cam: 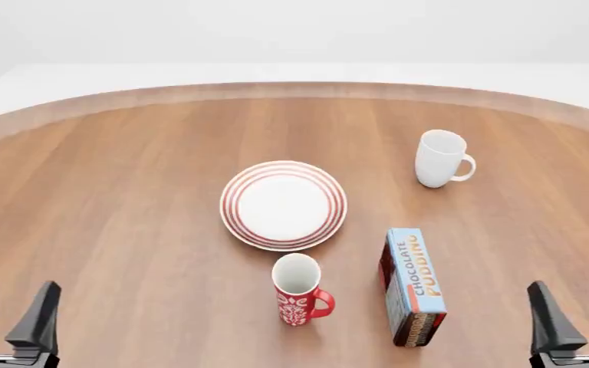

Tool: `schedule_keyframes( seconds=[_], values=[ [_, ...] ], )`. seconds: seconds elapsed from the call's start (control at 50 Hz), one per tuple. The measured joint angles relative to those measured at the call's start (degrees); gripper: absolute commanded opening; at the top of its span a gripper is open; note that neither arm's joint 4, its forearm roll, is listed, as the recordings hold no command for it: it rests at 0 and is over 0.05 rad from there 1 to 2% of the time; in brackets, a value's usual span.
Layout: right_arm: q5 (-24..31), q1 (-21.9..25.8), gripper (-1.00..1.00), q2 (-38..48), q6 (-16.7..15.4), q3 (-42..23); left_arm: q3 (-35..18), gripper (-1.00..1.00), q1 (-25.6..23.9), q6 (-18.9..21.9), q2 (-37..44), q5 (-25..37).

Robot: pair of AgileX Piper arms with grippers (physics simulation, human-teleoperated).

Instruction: Pick up the red mug and put it on the plate

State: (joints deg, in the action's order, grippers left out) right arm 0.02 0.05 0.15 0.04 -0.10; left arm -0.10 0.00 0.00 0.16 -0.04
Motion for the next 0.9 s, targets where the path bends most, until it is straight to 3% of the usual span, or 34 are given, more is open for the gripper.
schedule_keyframes(
  seconds=[0.26,0.42,0.62,0.9],
  values=[
    [0.2,0.4,1.0,0.0,0.0,-0.7,-0.1,1.0,0.0,0.0,0.2,0.0],
    [3.2,1.7,1.0,0.3,0.7,-5.6,-0.1,1.0,0.0,0.0,0.2,-0.1],
    [7.0,11.8,1.0,11.6,-3.8,-20.4,-0.1,1.0,0.0,0.0,0.2,-0.1],
    [10.8,20.6,1.0,20.7,-8.0,-31.2,-0.1,1.0,0.0,0.0,0.3,-0.1]
  ],
)
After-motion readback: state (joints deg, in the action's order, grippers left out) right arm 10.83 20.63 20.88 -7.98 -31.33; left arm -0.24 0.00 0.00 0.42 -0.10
